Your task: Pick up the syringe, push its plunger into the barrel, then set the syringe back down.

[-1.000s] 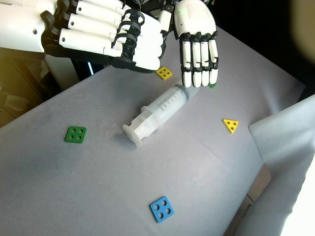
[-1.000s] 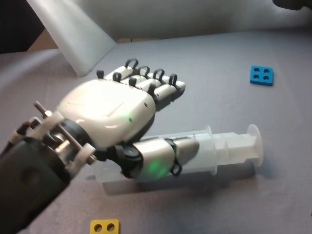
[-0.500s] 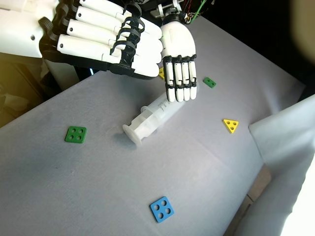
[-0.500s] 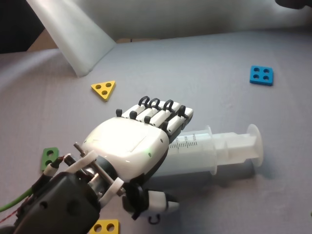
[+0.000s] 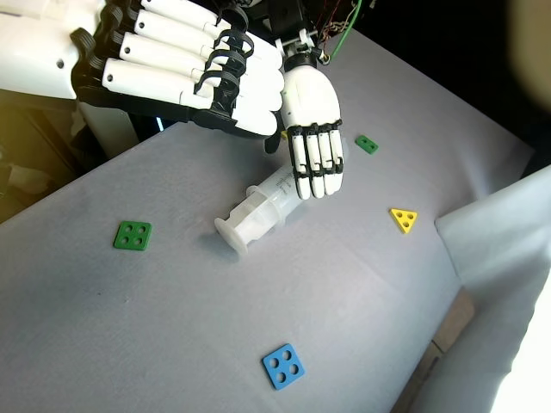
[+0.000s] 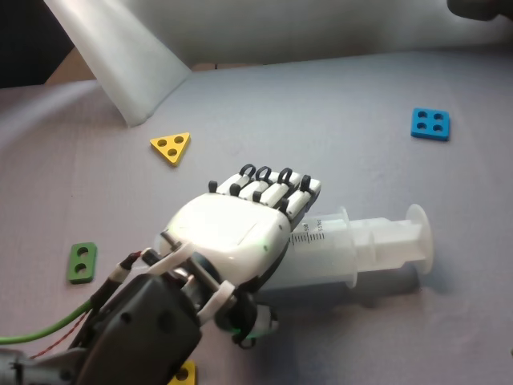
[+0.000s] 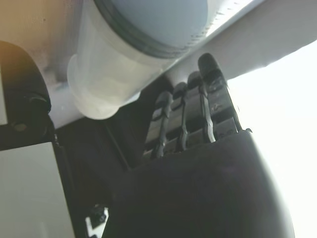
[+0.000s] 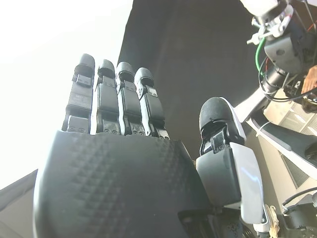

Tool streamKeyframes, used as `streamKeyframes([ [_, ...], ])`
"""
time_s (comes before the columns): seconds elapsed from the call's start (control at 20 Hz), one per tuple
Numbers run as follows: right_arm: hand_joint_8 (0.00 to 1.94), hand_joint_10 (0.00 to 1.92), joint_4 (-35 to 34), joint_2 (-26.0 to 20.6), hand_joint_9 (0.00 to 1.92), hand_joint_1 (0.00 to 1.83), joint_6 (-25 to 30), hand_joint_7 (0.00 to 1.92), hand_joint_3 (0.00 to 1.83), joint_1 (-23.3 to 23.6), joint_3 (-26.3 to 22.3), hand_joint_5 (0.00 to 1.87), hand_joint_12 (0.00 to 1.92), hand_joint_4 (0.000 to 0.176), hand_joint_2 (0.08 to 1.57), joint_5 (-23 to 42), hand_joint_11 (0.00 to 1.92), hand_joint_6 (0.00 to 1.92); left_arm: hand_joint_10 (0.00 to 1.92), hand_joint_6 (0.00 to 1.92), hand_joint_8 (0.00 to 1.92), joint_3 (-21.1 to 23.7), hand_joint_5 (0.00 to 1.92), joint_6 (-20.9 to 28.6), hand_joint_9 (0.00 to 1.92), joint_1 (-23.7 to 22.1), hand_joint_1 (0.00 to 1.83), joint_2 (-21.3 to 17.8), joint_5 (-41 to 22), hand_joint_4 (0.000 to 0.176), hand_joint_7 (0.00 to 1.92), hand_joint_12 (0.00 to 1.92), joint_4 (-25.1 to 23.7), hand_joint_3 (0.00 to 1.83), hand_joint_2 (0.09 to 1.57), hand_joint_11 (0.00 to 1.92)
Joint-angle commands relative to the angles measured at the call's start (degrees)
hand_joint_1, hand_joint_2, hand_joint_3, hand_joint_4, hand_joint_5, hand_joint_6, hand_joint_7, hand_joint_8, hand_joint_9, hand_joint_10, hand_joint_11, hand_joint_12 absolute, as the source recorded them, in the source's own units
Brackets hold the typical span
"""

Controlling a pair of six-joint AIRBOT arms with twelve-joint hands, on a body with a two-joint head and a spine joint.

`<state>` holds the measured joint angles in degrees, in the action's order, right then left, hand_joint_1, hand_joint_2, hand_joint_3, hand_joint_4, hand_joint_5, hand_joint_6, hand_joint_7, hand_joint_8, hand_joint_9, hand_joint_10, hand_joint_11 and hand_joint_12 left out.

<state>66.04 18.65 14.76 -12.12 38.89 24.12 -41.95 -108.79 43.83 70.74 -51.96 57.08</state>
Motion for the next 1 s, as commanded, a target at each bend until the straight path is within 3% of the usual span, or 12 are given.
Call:
streamKeyframes([
  [0.0,0.00,0.00,-2.83,-0.13,0.08,0.00,0.18,0.11,0.01,0.43,-0.20,0.15,0.22,0.000,1.35,2.74,0.00,0.00,0.00,0.00,0.00,-0.85,0.01,-0.63,0.05,-0.82,1.23,1.01,-3.70,0.000,0.02,0.56,-3.43,0.00,0.93,0.00],
  [0.25,0.00,0.01,-2.83,-0.14,0.09,0.00,0.18,0.13,0.00,0.43,-0.20,0.15,0.29,0.000,1.35,2.74,0.00,0.01,0.01,0.01,0.01,-4.16,0.04,-2.14,0.08,-1.41,1.25,4.34,-2.11,0.000,0.05,0.57,-2.36,0.00,0.92,0.00],
  [0.55,0.00,0.00,-2.83,-0.14,0.07,0.00,0.18,0.11,0.00,0.43,-0.20,0.13,0.23,0.000,1.35,2.74,0.00,0.00,0.01,0.00,0.00,-4.16,0.06,-2.17,0.10,-1.41,1.24,4.34,-2.05,0.000,0.07,0.59,-2.36,0.00,0.92,0.00],
  [0.75,0.00,0.01,-2.83,-0.14,0.10,0.00,0.18,0.14,0.00,0.43,-0.21,0.16,0.30,0.000,1.34,2.74,0.00,0.01,0.01,0.00,0.01,-5.42,0.07,-2.62,0.13,-1.46,1.25,5.21,-0.70,0.000,0.09,0.67,-2.25,0.00,0.94,0.00],
  [0.8,0.00,0.00,-2.83,-0.14,0.09,0.00,0.18,0.13,0.00,0.43,-0.23,0.15,0.28,0.000,1.34,2.74,0.00,0.00,0.01,0.01,0.01,-5.79,0.10,-2.93,0.16,-1.42,1.23,5.46,-0.58,0.000,0.12,0.75,-2.00,0.01,0.96,0.00],
  [0.85,0.00,0.00,-2.83,-0.14,0.08,0.00,0.18,0.12,0.00,0.43,-0.24,0.15,0.25,0.000,1.34,2.74,0.00,0.00,0.03,0.02,0.02,-6.13,0.32,-3.32,0.37,-1.19,1.23,5.73,-0.57,0.000,0.37,0.90,-1.50,0.01,1.04,0.04],
  [0.95,0.00,0.01,-2.83,-0.15,0.10,0.00,0.18,0.14,0.00,0.43,-0.35,0.16,0.30,0.000,1.34,2.75,0.00,0.00,0.03,0.02,0.01,-7.22,0.42,-3.64,0.47,0.29,1.20,6.84,-0.56,0.000,0.48,0.89,0.30,0.00,1.07,0.10],
])
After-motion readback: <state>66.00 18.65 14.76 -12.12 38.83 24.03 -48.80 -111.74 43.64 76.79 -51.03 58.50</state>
